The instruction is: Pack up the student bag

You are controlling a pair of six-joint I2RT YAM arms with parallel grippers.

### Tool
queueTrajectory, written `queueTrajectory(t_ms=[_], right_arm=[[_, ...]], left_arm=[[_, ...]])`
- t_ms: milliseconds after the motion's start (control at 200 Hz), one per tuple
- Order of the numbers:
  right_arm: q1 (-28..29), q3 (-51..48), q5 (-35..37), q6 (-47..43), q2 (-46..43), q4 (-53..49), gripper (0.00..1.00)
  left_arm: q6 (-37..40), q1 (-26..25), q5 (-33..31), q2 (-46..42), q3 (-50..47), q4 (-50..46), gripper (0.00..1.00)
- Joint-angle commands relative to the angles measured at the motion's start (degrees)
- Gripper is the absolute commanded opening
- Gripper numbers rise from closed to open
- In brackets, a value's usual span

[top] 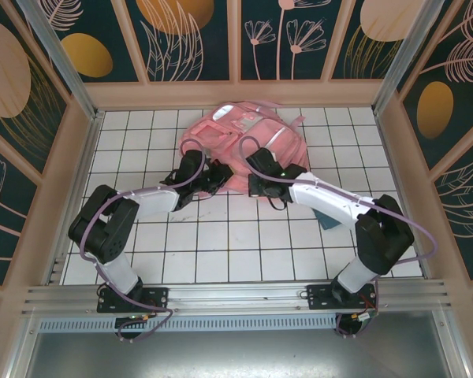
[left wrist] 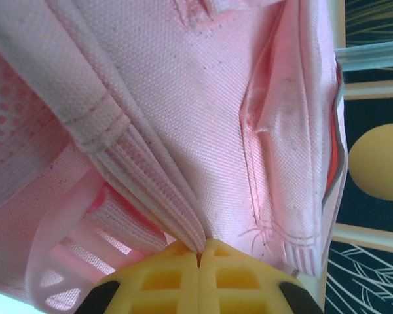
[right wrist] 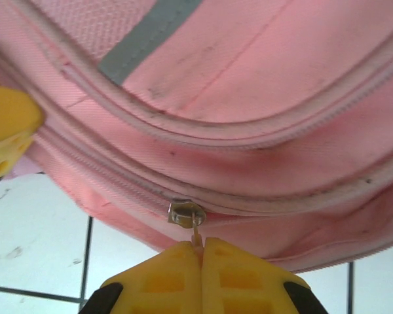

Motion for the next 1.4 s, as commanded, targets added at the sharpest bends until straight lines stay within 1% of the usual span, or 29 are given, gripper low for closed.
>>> queueTrajectory(t_ms=[0, 75, 140, 185, 295, 400, 440, 495, 551, 596, 691, 761, 851, 946, 1141, 1281, 1326, 1396], right_arm=[[-5.39, -1.56, 14.30, -0.20, -2.72, -8.63, 0.00], [-6.67, -1.02, 14.01, -0.43, -2.92, -7.56, 0.00], [-6.40, 0.09, 11.81, -1.48, -2.61, -6.41, 0.00], [-5.90, 0.76, 9.04, -2.54, -2.43, -5.00, 0.00], [-3.61, 1.34, -1.27, -6.03, -1.91, -0.63, 0.00], [-2.02, 2.00, -11.14, -7.02, -1.09, 2.37, 0.00], [-1.39, 2.37, -13.17, -7.09, -0.68, 3.54, 0.00], [-0.57, 2.65, -17.94, -7.00, -0.38, 5.84, 0.00], [0.03, 3.14, -21.43, -6.58, 0.22, 8.30, 0.00], [0.45, 4.12, -23.90, -6.30, 1.14, 9.96, 0.00], [1.43, 7.23, -26.95, -6.06, 4.07, 11.99, 0.00], [2.08, 9.61, -28.47, -6.25, 6.44, 12.66, 0.00], [2.79, 12.13, -29.67, -7.17, 8.92, 12.58, 0.00], [2.90, 12.68, -31.06, -7.58, 10.21, 12.81, 0.00], [3.07, 11.96, -32.11, -8.20, 10.41, 13.03, 0.00], [3.20, 11.27, -31.58, -8.06, 9.99, 13.07, 0.00], [3.23, 11.16, -31.58, -8.08, 9.83, 13.06, 0.00], [3.50, 11.09, -30.94, -8.24, 9.65, 12.81, 0.00]], left_arm=[[3.65, 3.10, -7.96, -3.04, 0.47, -4.28, 0.00], [4.38, 3.67, -8.17, -3.79, 0.13, -5.05, 0.00], [4.75, 4.21, -8.00, -4.20, -0.05, -5.50, 0.00], [4.88, 4.57, -7.74, -4.46, -0.27, -5.57, 0.00], [5.52, 5.29, -7.49, -5.41, -0.81, -5.83, 0.03], [6.78, 5.47, -5.64, -6.48, -0.63, -6.46, 0.16], [6.72, 5.47, -4.53, -6.98, -0.90, -6.41, 0.22], [6.27, 5.48, -3.59, -7.94, -1.78, -6.66, 0.31], [5.24, 5.52, -3.48, -9.22, -2.96, -7.25, 0.38], [4.22, 5.55, -4.17, -10.58, -4.23, -8.15, 0.46], [1.83, 5.49, -6.09, -13.50, -7.27, -8.70, 0.51], [-0.32, 5.47, -5.76, -14.90, -9.39, -7.25, 0.55], [-3.04, 5.49, -3.47, -14.93, -11.24, -2.71, 0.55], [-4.91, 5.49, -1.84, -13.52, -11.33, 0.62, 0.55], [-5.68, 5.47, -2.11, -10.02, -8.68, 2.91, 0.51], [-7.01, 5.47, -2.68, -7.71, -7.91, 3.41, 0.41], [-7.33, 5.49, -3.02, -7.37, -8.13, 3.61, 0.39], [-7.52, 5.48, -3.88, -7.18, -8.40, 3.62, 0.31]])
